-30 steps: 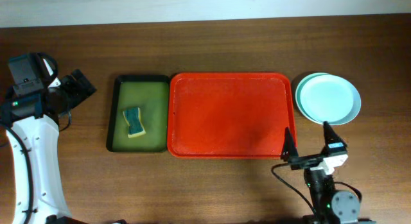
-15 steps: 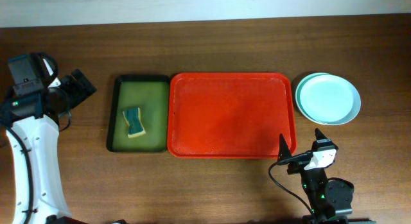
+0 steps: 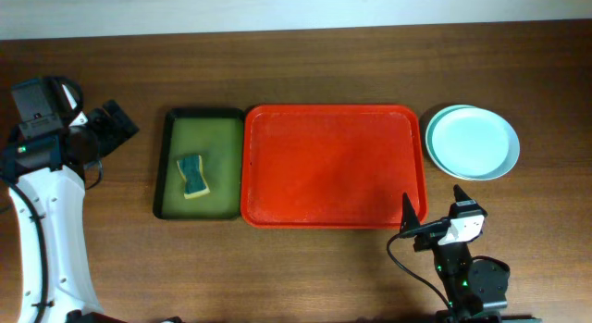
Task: Clean dirty plates on tray and stack at the side
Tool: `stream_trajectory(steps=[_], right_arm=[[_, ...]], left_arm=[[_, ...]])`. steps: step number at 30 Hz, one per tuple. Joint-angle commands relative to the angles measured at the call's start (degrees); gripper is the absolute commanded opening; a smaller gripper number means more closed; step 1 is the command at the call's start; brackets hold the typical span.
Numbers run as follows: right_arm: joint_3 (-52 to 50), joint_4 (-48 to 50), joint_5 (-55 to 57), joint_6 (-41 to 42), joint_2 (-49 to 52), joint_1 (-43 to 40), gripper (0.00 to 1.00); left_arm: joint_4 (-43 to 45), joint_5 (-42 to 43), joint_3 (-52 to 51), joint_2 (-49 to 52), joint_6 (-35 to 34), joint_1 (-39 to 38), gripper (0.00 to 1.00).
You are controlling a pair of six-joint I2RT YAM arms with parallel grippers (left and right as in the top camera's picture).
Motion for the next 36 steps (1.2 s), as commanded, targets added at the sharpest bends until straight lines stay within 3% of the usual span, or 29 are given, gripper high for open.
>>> stream_trajectory(steps=[1,8,15,18,21,23,26,29,31,36], right_arm=[[-0.3,-0.4,0.5,0.0,-0.4,-0.3,0.98],[-0.3,-0.4,0.6,0.0,-0.4,-0.3,0.99],[-0.3,-0.4,0.5,0.0,-0.4,-0.3,0.99],[-0.3,-0.4,0.5,0.0,-0.4,-0.3,0.99],[-0.3,-0.4,0.5,0.0,-0.4,-0.3,0.99],[-0.3,-0.4,0.5,0.0,-0.4,-0.3,0.99],[-0.3,-0.4,0.5,0.0,-0.4,-0.3,0.99],[-0.3,-0.4,0.5,0.0,-0.4,-0.3,0.99],[-0.3,-0.4,0.5,0.0,-0.4,-0.3,0.99],[-0.3,-0.4,0.5,0.0,-0.4,-0.3,0.99]], left_arm=[[-0.1,0.2,0.2,-0.5,-0.5,0.1,1.0],[-0.1,0.2,0.2,-29.4,-0.5,-11.8,0.99],[-0.2,0.2,-0.2,-42.3,-0.5,-12.4,0.99],[-4.9,0.2,-5.3,-47.8,-0.5,-12.4,0.99],[-4.0,-0.3,-16.3,-56.1,-0.5,-13.9,0.99],[3.1,-1.3,-25.8,-62.4,-0.5,-15.8,0.99],[31.0,-1.3,-44.4,-73.6,-0.5,-16.5,0.99],[66.6,-1.1,-62.0,-82.9,-0.5,-16.5,0.99],[79.3,-1.2,-68.2,-84.3,-0.5,-16.6,0.99],[78.2,-1.1,-78.8,-84.3,-0.5,-16.6,0.99]])
